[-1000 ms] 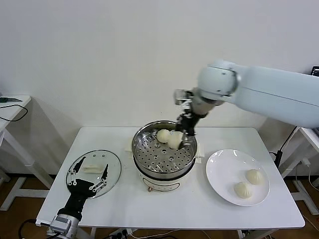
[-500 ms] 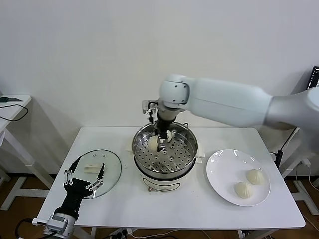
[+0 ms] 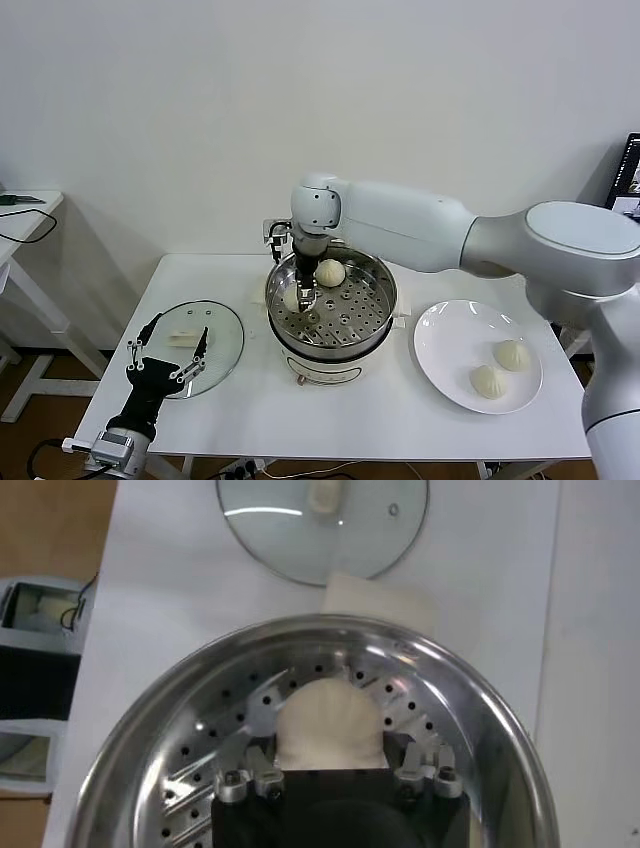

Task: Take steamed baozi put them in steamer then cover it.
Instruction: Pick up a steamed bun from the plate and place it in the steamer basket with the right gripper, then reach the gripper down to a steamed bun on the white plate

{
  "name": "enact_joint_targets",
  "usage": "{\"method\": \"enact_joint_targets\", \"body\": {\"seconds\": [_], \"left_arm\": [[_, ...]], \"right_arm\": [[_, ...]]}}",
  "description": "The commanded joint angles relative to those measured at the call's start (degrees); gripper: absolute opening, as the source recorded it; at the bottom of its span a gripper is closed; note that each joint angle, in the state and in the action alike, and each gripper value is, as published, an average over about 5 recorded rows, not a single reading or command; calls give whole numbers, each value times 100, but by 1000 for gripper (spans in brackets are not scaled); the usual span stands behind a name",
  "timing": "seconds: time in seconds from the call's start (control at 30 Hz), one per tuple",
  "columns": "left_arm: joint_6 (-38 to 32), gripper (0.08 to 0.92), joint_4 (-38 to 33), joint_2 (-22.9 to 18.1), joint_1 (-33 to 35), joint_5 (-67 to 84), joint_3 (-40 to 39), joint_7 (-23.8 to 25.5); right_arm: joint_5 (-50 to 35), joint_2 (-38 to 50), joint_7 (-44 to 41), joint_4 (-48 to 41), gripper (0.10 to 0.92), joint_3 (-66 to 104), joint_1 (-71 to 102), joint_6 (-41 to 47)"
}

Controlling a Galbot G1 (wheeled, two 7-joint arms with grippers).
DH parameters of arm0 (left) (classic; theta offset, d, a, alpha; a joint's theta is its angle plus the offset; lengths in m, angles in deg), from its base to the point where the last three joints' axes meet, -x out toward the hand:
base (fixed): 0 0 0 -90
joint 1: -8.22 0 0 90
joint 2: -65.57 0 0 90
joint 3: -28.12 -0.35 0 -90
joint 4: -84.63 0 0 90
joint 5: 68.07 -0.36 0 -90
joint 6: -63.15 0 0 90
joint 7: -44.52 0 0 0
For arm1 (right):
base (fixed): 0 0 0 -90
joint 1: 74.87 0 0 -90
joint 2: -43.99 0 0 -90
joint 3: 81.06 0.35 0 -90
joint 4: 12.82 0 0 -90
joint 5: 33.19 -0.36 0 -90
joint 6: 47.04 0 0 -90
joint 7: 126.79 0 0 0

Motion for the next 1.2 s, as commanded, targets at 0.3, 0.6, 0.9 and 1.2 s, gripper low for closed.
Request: {"method": "enact_joint_targets", "body": {"seconds": [0.3,0.6,0.9,1.2], "left_arm": [[21,823,-9,-14,-5,-6,-21,-3],[24,823,-17,-10,16,-23,-59,0],[35,823,-23,-5,40,-36,-104,-3],[32,823,-40,-49,65,-59,-155,-7]], "right_arm": [[89,316,-97,143,820,275,-12,-75],[-285,2465,-923,1525,823,240,-1109,-854],[585,4778,-1812,2439,823,-85,-1282,-2090],[1776,5700,-1935,2482,823,380,55,-2898]]}}
